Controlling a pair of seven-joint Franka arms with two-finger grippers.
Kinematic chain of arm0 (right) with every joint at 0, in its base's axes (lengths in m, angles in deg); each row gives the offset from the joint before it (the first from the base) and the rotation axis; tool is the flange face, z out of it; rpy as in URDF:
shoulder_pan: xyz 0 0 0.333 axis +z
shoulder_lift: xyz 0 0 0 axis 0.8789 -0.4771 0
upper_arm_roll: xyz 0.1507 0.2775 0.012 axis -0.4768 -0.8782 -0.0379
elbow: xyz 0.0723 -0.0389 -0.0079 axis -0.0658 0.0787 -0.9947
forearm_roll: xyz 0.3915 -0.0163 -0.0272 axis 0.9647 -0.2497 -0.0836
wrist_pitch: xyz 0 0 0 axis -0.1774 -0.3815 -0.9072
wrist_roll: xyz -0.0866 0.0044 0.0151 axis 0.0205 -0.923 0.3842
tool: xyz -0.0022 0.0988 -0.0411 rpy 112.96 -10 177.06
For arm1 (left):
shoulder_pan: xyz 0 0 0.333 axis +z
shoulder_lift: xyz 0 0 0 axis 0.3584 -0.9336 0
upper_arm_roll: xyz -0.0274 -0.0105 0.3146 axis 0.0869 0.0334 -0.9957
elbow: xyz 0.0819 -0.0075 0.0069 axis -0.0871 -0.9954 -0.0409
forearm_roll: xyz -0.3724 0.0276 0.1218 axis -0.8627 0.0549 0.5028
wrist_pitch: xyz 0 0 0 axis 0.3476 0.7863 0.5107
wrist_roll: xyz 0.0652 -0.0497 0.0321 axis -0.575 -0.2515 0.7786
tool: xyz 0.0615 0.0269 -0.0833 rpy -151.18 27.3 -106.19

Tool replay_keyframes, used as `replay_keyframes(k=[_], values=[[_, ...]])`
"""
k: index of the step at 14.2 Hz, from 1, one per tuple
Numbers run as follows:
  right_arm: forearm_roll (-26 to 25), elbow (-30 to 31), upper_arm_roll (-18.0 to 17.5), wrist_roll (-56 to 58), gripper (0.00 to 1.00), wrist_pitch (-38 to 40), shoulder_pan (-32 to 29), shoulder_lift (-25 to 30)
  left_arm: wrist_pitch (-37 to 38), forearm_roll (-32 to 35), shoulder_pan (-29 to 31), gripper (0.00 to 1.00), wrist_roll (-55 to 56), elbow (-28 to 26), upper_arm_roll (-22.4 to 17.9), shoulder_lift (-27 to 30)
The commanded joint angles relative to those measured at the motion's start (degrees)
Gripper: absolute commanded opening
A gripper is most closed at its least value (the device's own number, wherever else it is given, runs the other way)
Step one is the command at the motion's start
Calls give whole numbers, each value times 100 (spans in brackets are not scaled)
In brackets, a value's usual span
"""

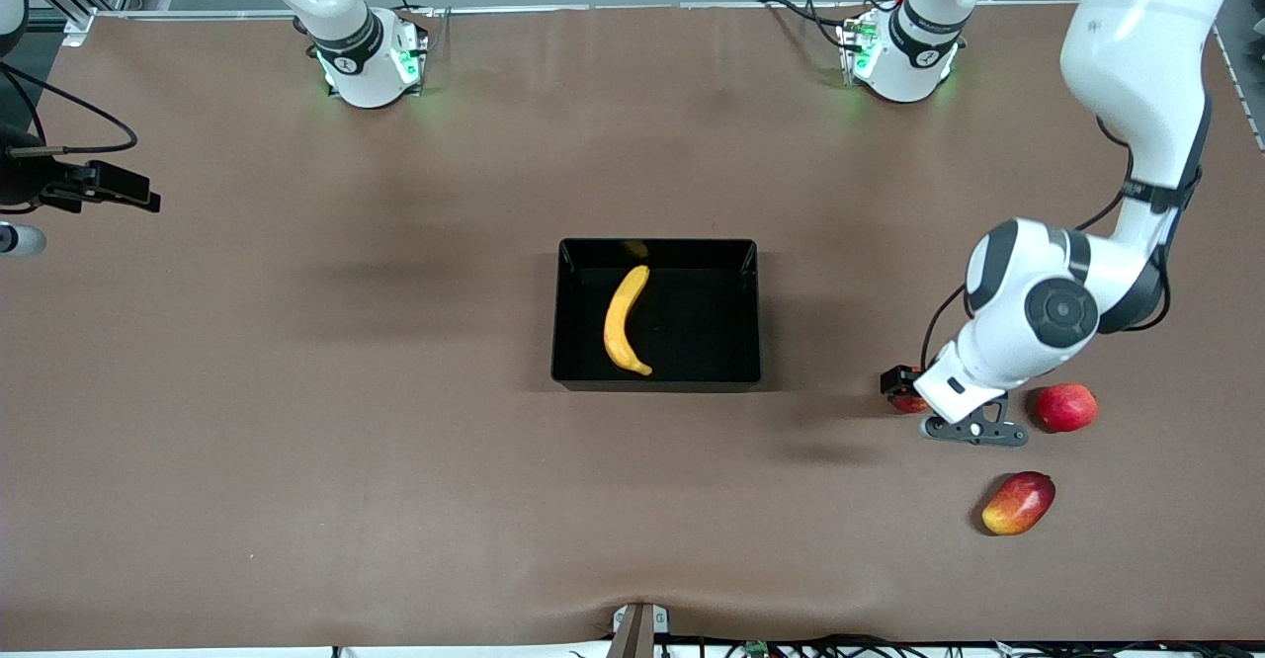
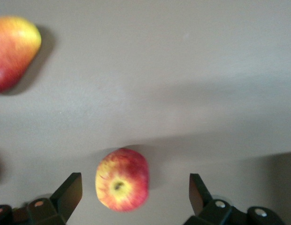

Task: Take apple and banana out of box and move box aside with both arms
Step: 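Reach the left gripper into the box and grasp the yellow banana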

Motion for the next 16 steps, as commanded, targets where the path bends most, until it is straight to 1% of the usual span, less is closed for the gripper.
replay_keyframes(k=[1,3,4,7,8,10,11,12,15,16], values=[[88,-137,-31,52,100,99,-88,-55,519,-25,-79,100,374,81,395,325],[88,-137,-40,52,100,99,-79,-55,564,-8,-122,100,1137,90,852,300],[88,-137,-40,52,100,99,-70,-55,564,-8,-253,100,1515,99,993,282],[88,-120,-40,70,100,98,-70,-73,564,10,-1016,100,2491,327,1004,45],[105,-102,-40,96,100,151,-70,-82,564,36,-1341,100,2929,467,986,-121],[315,-102,-40,122,100,213,-70,-82,547,54,-1834,100,3608,888,925,-542],[412,-111,-31,122,100,213,-79,-82,547,63,-2063,100,3750,1116,864,-736],[431,-119,-31,114,100,213,-88,-82,521,80,-2344,100,3838,1284,698,-903],[431,-119,-22,122,100,213,-105,-82,346,195,-3485,100,4487,1723,-224,-1325],[431,-128,-22,114,100,213,-114,-82,92,168,-3698,100,4690,1821,-366,-1536]])
